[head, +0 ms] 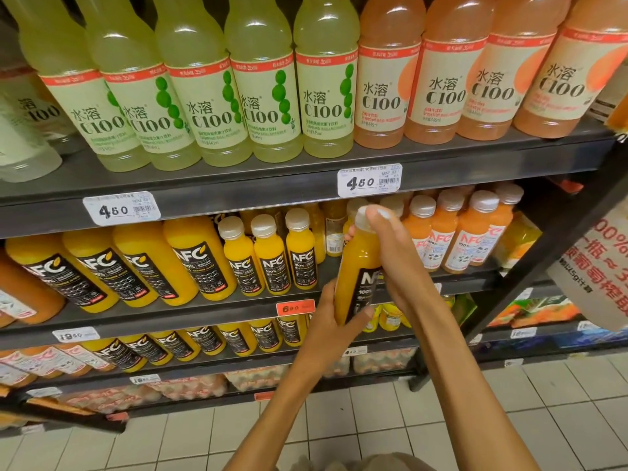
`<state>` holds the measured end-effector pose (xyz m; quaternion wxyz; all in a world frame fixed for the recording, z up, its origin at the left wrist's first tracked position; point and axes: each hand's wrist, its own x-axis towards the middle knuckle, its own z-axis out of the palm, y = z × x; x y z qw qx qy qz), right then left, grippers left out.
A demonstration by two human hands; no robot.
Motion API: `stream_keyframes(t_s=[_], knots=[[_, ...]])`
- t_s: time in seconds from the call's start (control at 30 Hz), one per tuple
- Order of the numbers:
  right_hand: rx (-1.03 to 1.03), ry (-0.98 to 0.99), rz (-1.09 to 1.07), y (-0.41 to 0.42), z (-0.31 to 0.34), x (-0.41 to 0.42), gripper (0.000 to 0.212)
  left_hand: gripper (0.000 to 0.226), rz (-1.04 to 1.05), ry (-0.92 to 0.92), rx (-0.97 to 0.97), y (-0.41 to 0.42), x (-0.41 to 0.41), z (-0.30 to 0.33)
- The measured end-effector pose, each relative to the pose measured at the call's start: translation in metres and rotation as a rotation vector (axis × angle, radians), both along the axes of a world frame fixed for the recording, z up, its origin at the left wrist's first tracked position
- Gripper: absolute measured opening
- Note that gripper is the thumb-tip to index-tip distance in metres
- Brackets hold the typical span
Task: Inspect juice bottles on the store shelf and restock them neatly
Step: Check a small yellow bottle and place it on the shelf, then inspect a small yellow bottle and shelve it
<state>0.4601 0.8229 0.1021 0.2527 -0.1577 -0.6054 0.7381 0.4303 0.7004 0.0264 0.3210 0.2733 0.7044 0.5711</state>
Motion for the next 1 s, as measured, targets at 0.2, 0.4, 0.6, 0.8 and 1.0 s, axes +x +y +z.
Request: stream_keyframes(t_s=[0.2,0.4,0.6,0.8,1.0], knots=[[0.181,-0.161,0.017,0.002,-0.030,-0.016,0.017,0.046,0.094,0.049,-0.085,0.019,-0.024,-0.033],[0.371,-0.115,0.077,0.008,-0.040,-0.029,0.029,0.039,0.366,0.103,-0.139,0.045,-0.037,-0.051],[0.494,-0.117,0.113,0.016,-0.052,-0.043,0.025,0.044,0.537,0.035,-0.217,0.061,-0.052,-0.057],[0.474,-0.160,0.034,0.023,-0.055,-0.054,0.025,0.044,0.558,-0.120,-0.212,0.065,-0.061,-0.063],[0.688,-0.332,-0.104,0.028,-0.051,-0.064,0.048,0.044,0.658,-0.312,-0.127,0.069,-0.059,-0.059]])
